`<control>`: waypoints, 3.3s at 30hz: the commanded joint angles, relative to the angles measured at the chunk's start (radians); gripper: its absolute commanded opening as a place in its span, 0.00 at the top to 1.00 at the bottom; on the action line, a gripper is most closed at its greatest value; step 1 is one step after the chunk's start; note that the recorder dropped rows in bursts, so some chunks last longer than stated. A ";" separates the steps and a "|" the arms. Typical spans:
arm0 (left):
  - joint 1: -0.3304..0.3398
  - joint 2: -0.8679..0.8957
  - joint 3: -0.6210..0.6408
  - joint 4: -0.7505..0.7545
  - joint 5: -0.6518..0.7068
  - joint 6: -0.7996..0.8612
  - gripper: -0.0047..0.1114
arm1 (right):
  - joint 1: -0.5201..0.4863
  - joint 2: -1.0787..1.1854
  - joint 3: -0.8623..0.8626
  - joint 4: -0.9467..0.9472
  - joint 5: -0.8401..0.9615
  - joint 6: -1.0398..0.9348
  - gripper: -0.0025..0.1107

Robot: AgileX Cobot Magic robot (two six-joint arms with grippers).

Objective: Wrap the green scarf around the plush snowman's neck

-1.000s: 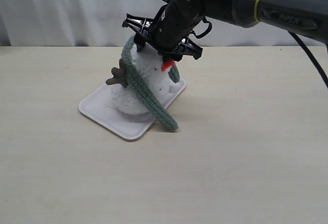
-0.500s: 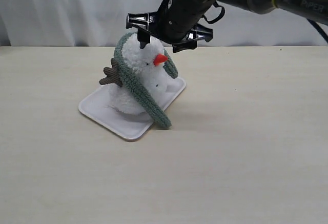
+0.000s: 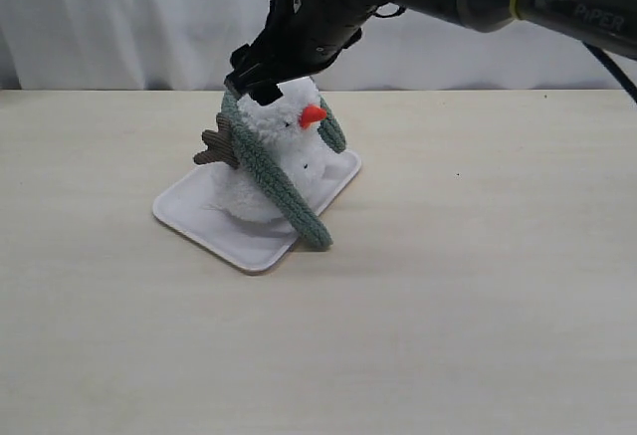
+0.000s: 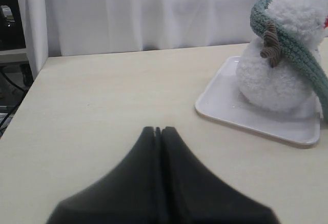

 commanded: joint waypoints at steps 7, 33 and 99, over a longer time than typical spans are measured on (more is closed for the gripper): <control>-0.006 -0.003 0.003 -0.003 -0.008 -0.002 0.96 | 0.011 0.067 0.001 -0.081 -0.054 0.007 0.16; -0.006 -0.003 0.003 -0.003 -0.008 -0.002 0.96 | 0.011 0.151 0.001 -0.082 -0.061 0.102 0.74; -0.006 -0.003 0.003 -0.003 -0.008 -0.002 0.96 | -0.003 0.015 -0.092 0.010 0.356 0.361 0.39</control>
